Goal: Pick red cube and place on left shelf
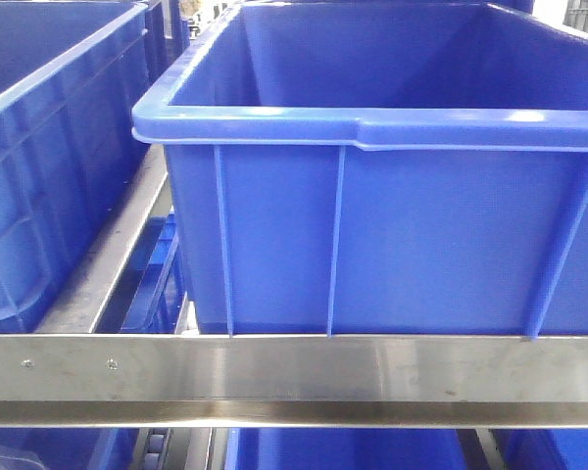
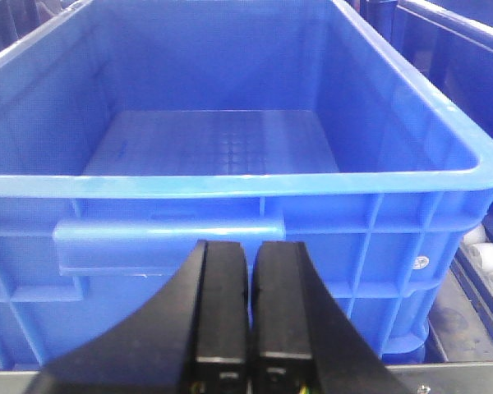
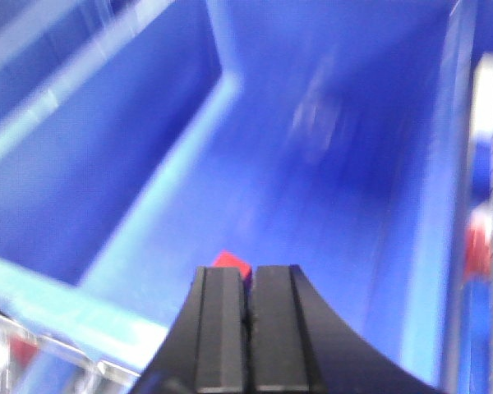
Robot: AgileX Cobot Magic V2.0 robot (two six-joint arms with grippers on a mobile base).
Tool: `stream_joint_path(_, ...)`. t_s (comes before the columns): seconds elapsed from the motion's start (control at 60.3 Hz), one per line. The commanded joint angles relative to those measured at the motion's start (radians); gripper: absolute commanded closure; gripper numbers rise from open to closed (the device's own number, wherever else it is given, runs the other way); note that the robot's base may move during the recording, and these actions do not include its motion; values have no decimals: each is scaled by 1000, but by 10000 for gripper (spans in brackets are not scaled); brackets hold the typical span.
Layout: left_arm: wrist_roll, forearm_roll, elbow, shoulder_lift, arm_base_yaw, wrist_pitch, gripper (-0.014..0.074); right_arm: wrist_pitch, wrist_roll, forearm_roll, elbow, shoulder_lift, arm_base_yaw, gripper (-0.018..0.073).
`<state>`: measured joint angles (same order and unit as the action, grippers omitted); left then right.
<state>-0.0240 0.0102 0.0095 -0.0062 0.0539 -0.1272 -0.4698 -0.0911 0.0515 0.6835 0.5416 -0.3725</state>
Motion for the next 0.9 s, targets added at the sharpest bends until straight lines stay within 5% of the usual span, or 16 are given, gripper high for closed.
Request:
stream_joint_path(0.0,-1,-4,23,-15,4,88,495,99,7,8,-15,-76,5,517)
stream_joint_path(0.713,-1,-4,23,-15,4,88,495,95,7,9,-43,-179,5,517)
stream_joint_path(0.879,-1,-4,23,-15,4,88,495,181,7,9,-124,-187,27,517)
